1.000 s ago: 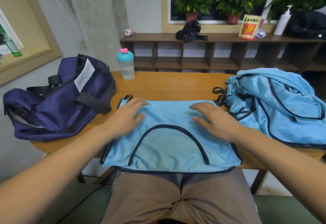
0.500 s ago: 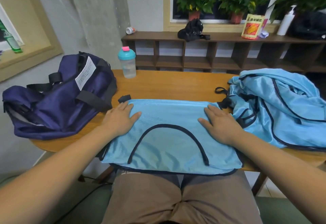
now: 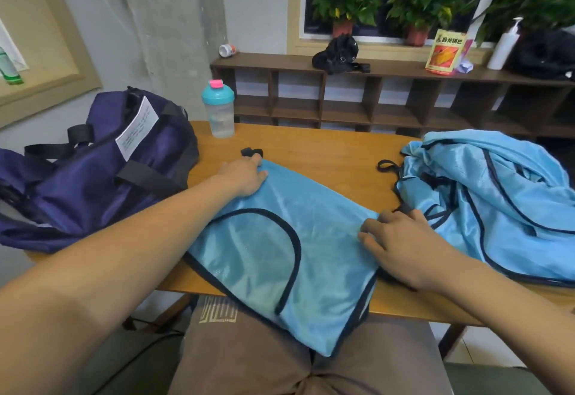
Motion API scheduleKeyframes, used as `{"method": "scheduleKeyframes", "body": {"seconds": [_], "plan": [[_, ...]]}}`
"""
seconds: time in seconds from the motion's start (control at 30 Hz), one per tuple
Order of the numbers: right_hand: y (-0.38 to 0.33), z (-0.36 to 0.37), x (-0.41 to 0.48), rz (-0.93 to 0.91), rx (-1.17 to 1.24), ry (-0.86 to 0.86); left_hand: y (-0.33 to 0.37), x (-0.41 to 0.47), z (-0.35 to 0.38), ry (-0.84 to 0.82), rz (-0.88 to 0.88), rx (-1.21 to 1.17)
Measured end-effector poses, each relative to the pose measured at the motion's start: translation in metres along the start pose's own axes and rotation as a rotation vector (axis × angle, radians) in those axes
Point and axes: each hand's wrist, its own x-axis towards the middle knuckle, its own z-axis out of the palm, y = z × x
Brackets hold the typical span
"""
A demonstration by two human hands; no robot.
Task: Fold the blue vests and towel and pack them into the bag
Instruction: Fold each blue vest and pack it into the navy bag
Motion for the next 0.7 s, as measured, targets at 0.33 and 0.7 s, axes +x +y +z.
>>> {"method": "scheduleKeyframes", "body": {"seconds": [0.33, 0.7], "plan": [[-0.033, -0.028, -0.039, -0.095, 0.021, -0.042, 0.092, 0.056, 0.015, 0.011, 0.172, 0.017], [-0.035, -0.022, -0.033, -0.304, 0.360, 0.023, 0.150, 0.046, 0.029, 0.009, 0.335, -0.045]]}}
